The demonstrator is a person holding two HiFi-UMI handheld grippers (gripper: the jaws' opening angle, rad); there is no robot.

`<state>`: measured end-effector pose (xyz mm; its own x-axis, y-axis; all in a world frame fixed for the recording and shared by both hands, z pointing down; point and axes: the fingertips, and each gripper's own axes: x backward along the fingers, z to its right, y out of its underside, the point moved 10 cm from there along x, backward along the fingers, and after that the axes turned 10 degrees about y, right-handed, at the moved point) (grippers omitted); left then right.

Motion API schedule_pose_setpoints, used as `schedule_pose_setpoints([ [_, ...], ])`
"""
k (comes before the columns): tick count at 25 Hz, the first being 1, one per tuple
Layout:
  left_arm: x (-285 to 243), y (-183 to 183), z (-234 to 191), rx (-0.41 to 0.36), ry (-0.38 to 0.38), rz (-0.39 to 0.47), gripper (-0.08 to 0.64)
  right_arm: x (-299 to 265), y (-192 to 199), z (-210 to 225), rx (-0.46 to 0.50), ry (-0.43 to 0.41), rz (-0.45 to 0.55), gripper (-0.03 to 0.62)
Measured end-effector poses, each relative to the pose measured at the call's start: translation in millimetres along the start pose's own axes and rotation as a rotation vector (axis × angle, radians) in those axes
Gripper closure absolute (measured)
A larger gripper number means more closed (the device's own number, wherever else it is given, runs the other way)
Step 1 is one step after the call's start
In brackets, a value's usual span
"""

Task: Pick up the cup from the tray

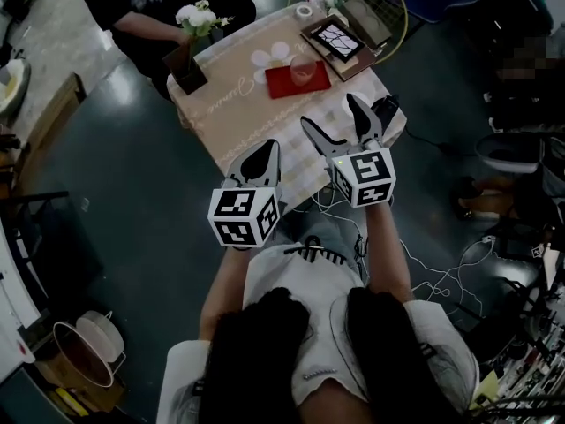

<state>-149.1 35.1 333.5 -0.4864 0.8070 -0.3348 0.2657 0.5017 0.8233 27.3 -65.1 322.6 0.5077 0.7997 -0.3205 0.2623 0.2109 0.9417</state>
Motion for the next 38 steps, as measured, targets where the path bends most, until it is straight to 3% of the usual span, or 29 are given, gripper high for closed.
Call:
schedule_pose_setpoints([
  [16, -81, -24, -72, 0.012, -0.086, 0.0, 0.554, -173, 56, 28, -0.06, 0.047, -0.122, 0.143],
  [25, -113, -8, -102, 0.057, -0.113, -0.06, 0.554, -229, 93, 37, -0.039, 0.069, -0.229, 0.141],
  [35, -122, 8, -106, 0.066, -0.113, -0.09, 0.554, -263, 111, 37, -0.022, 0.087, -0.366, 0.144],
  [38, -119, 13, -106, 0.053, -0.118, -0.109, 0.554, -264, 117, 39, -0.005, 0.08, -0.392, 0.195],
])
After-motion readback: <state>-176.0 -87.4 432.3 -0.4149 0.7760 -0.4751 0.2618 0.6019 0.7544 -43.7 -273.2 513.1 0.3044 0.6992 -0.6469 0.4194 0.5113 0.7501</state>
